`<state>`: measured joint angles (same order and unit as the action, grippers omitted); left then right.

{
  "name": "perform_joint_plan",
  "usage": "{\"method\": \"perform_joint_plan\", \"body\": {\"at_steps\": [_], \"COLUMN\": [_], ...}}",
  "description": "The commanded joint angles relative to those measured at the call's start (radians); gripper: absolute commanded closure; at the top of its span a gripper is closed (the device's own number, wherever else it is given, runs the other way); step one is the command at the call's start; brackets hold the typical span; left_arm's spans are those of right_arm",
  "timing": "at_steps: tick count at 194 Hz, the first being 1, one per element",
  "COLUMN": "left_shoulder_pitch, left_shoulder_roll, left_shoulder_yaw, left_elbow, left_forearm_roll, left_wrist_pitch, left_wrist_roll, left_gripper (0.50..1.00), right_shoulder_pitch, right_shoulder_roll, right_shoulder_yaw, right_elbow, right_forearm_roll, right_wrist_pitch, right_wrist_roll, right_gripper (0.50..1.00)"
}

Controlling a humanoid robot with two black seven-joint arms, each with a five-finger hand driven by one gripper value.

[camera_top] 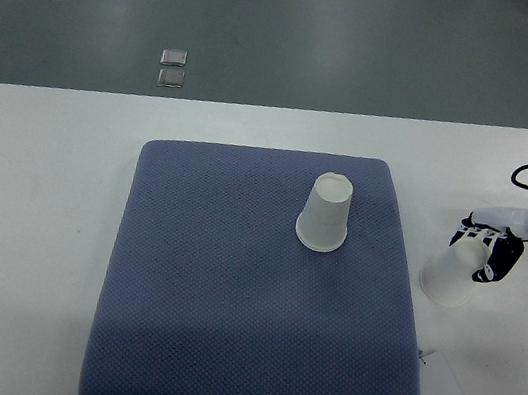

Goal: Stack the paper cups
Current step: 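Close the right hand's fingers around the white paper cup, then lift the grasped cup up off the table with the right hand, then carry the cup over the cup on the pad and lower it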

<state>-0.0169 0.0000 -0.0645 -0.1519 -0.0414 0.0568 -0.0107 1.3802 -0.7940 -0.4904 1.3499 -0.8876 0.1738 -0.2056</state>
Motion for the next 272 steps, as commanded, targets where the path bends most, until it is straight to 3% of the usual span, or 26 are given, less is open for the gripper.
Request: {"method": "perform_joint_plan", "body": {"at_steps": [1,53,128,170,272], "left_shoulder_pitch": [0.000,0.000,0.000,0.000,0.000], "left_shoulder_roll": [0.000,0.000,0.000,0.000,0.000], "left_shoulder_yaw": [0.002,0.002,0.002,0.000,0.000], "left_elbow": [0.000,0.000,0.000,0.000,-0.002], "left_forearm_roll": [0.000,0.000,0.000,0.000,0.000], "left_wrist_pitch": [0.000,0.000,0.000,0.000,0.000], "left_wrist_roll": [0.000,0.000,0.000,0.000,0.000], "left_gripper": [0.500,0.500,0.500,0.500,0.500], "right_shoulder_pitch": [0.008,0.137,0.494,0.625,0.754], "right_shoulder_roll": [-0.002,-0.042,-0.071,-0.085,-0.131], "right_shoulder_yaw": [0.001,0.001,0.000,0.000,-0.002], "right_elbow": [0.002,0.009,0.009,0.012,0.014], "right_forearm_roll": [0.001,0.009,0.016,0.021,0.026], "right_wrist_pitch": [0.007,0.139,0.437,0.437,0.437], "right_wrist_roll": [0.000,-0.001,-0.008,-0.009,-0.008], "right_gripper": [0.799,0.797,0.793,0.789,0.787]}}
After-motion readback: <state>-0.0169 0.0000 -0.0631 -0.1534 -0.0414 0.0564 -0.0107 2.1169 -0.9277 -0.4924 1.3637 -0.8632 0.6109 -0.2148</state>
